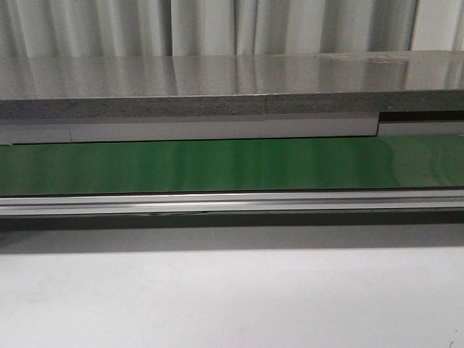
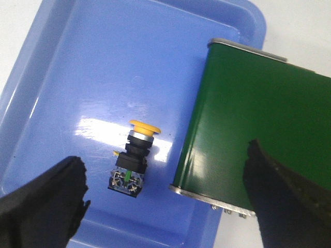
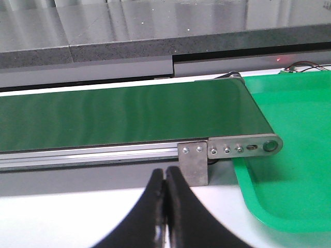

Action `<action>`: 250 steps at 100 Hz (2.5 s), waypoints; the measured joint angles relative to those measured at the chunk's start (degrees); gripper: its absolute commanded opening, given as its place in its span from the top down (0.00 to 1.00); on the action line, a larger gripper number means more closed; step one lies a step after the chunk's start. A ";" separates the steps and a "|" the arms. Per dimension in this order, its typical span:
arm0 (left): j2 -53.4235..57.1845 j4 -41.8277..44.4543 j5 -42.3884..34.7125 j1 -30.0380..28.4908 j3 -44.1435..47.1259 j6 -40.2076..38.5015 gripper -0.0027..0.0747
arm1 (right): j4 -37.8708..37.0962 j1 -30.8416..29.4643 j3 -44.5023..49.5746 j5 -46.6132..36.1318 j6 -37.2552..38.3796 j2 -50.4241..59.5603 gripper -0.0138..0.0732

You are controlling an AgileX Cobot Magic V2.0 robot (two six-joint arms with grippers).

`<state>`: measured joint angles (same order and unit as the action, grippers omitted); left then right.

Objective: Move button from left to right
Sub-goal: 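Lower the open left gripper over the yellow push button in the blue tray, then close the left gripper on the button's black base and lift it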

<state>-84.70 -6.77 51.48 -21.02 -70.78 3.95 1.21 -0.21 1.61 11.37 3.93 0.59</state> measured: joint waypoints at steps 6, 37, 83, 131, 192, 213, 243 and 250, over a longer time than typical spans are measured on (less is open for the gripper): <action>-3.32 0.00 -0.23 -0.43 -1.35 0.00 0.19 | 0.00 0.00 0.00 0.00 0.00 0.00 0.92; -14.12 0.73 -1.01 -1.01 -2.65 0.00 0.19 | 0.00 0.00 0.00 0.00 0.00 0.00 0.92; -21.05 2.01 -2.84 -1.01 -2.89 0.00 0.19 | 0.00 0.00 0.00 0.00 0.00 0.00 0.92; -21.88 3.42 -3.91 -1.01 -2.89 0.00 0.19 | 0.00 0.00 0.00 0.00 0.00 0.00 0.92; -21.88 5.38 -2.92 -1.01 -2.89 0.00 0.26 | 0.00 0.00 0.00 0.00 0.00 0.00 0.92; -21.88 5.47 -2.69 -1.01 -2.89 0.00 0.26 | 0.00 0.00 0.00 0.00 0.00 0.00 0.92; -22.39 5.47 -2.65 -1.01 -2.09 0.00 0.26 | 0.00 0.00 0.00 0.00 0.00 0.00 0.92; -23.25 5.47 -2.43 -1.01 -2.09 0.00 0.26 | 0.00 0.00 0.00 0.00 0.00 0.00 0.92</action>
<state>-107.95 -1.30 49.05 -22.02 -72.87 3.95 1.21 -0.21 1.61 11.37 3.93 0.59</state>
